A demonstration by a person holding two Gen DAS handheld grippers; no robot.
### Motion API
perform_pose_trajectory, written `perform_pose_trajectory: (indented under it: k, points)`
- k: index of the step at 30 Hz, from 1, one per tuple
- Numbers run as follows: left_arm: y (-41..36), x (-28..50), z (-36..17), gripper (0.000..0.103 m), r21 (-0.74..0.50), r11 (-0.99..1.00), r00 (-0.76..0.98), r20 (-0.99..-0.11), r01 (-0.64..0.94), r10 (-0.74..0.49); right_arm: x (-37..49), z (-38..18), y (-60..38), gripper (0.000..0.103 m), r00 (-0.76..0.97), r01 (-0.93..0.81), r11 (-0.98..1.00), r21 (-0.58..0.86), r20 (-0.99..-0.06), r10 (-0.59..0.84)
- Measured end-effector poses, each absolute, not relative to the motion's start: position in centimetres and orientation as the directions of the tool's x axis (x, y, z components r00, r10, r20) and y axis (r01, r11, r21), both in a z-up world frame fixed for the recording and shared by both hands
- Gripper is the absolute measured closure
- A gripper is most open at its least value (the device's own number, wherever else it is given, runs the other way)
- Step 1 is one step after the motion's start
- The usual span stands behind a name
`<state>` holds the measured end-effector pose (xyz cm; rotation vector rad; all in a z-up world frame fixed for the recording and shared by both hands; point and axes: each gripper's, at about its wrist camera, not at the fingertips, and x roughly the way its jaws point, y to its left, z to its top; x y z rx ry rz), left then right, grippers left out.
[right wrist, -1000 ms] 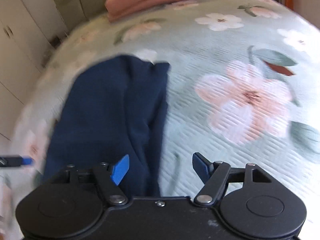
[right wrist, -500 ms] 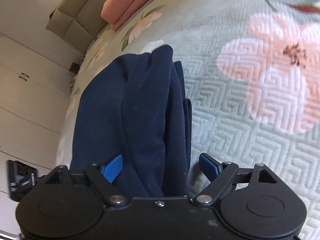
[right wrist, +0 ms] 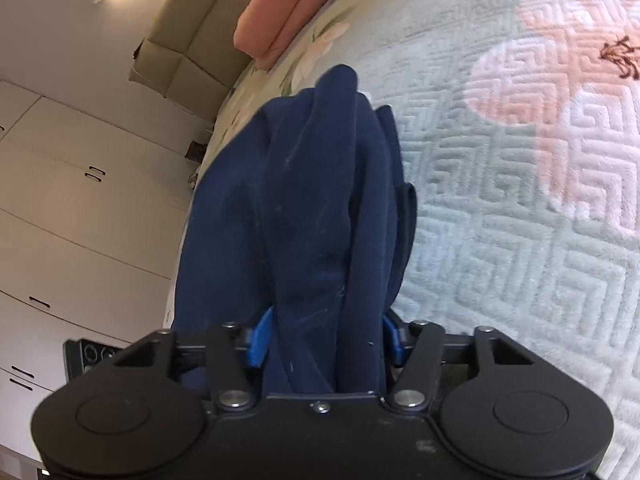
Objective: Fold large clothes
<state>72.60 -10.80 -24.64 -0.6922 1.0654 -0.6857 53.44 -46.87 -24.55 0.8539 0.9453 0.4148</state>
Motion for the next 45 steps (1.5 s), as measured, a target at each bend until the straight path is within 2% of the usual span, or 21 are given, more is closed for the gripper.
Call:
perform_pose_trajectory:
  k: [2,10,17,22,30,34,35,37,39,43,45]
  points:
    - [-10.2,71.8,-24.1,0.045,-0.809,0.562,0.349,-0.483,0.174,-0.803,53.1,-23.7,-46.6,0.041,0.551,0.017,0.616,0.788,-0.521,0.652]
    - [-7.4,66.1,-17.6,0.045,-0.833,0.470,0.394,-0.342,0.293,-0.853,47.9,-14.9,-41.8,0.044,0.599,-0.204,0.714,0.670,-0.491,0.632]
    - [-0.7,57.4,-14.2,0.044,-0.834,0.462,0.422,-0.318,0.301,-0.849,39.7,-10.3,-35.9,0.044,0.591,-0.255,0.717,0.649,-0.482,0.647]
    - [3.5,52.1,-15.4,0.044,-0.843,0.478,0.439,-0.343,0.246,-0.831,35.4,-11.2,-32.0,0.044,0.553,-0.252,0.729,0.636,-0.524,0.648]
    - [6.1,46.6,-23.4,0.043,-0.849,0.500,0.463,-0.380,0.169,-0.801,31.7,-18.3,-29.8,0.044,0.475,-0.215,0.739,0.639,-0.593,0.651]
    - [6.8,45.1,-25.2,0.039,-0.851,0.495,0.511,-0.352,0.174,-0.784,30.0,-19.6,-30.3,0.044,0.501,-0.227,0.720,0.655,-0.556,0.664]
    - [7.0,44.9,-25.4,0.038,-0.853,0.491,0.520,-0.342,0.178,-0.783,29.9,-19.8,-30.5,0.043,0.508,-0.221,0.711,0.667,-0.543,0.668]
    - [7.4,44.3,-25.2,0.035,-0.841,0.510,0.538,-0.351,0.178,-0.766,29.9,-20.0,-30.8,0.034,0.520,-0.202,0.703,0.682,-0.534,0.667]
    - [8.2,43.3,-24.5,0.035,-0.821,0.541,0.565,-0.363,0.183,-0.741,29.2,-20.1,-31.4,0.031,0.530,-0.175,0.705,0.688,-0.537,0.656]
    - [11.3,39.0,-21.7,0.035,-0.791,0.591,0.657,-0.363,0.158,-0.661,26.7,-17.6,-32.2,0.031,0.584,-0.133,0.728,0.672,-0.541,0.606]
    - [12.5,37.2,-20.1,0.035,-0.784,0.602,0.680,-0.360,0.151,-0.639,24.6,-15.3,-32.8,0.031,0.635,-0.142,0.739,0.658,-0.512,0.578]
